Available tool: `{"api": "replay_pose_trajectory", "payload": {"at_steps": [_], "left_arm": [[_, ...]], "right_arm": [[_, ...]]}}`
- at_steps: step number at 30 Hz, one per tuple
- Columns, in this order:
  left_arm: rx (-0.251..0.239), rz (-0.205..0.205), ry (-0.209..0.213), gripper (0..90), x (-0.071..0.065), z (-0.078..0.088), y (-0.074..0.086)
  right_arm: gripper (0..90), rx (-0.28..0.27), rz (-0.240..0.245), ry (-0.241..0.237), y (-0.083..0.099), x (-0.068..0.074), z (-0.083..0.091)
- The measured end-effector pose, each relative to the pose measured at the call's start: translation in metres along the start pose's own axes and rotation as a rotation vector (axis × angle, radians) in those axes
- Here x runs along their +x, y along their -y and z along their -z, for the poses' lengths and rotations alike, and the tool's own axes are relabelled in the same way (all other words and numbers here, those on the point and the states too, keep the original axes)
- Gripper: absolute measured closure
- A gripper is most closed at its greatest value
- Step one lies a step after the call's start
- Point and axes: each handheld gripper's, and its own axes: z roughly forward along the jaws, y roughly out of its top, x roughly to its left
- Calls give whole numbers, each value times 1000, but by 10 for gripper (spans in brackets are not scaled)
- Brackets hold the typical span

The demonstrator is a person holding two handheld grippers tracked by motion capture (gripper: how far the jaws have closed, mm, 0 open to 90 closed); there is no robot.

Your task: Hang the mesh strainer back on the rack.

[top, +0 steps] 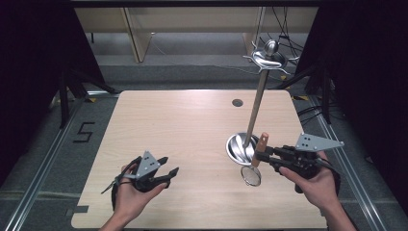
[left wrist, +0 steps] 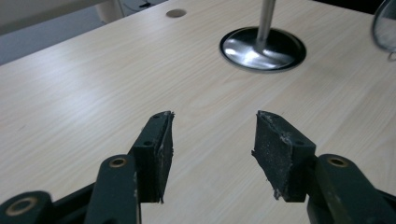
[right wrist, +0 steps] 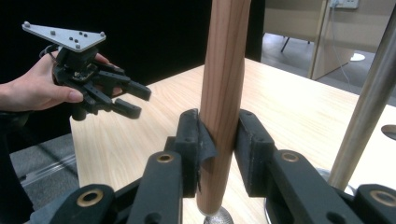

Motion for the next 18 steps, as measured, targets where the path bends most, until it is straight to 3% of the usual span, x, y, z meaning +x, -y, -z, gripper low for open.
{"api": "replay_pose_trajectory", "payload": {"at_steps": [1, 3, 5, 8, 9, 11, 12, 13, 15, 18], "left_arm": [[6, 16, -7, 464, 2, 3, 4], [9, 36, -1, 466, 2, 5, 7], [14, 41, 4, 465, -1, 4, 7], [17, -4, 19, 462, -3, 1, 5], [20, -12, 16, 462, -4, 0, 5], [21, -4, 26, 460, -4, -2, 6], [27, -16, 25, 460, -3, -2, 6], [29, -2, 26, 460, -5, -3, 6], [37, -15, 30, 458, -5, -4, 7], [35, -4, 36, 457, -7, -6, 6]], "right_arm": [[733, 11, -34, -15, -2, 2, 1], [733, 15, 0, -16, -6, -1, 1], [733, 40, -8, -35, -13, -2, 3], [733, 33, -8, -52, -21, -4, 3], [733, 26, 21, -47, -24, -6, 2], [733, 21, 24, -42, -28, -5, 0], [733, 30, -3, -56, -29, -4, 0], [733, 32, -2, -64, -31, -5, 0], [733, 34, 17, -84, -35, -9, 0], [733, 29, 11, -65, -41, -10, 1]]}}
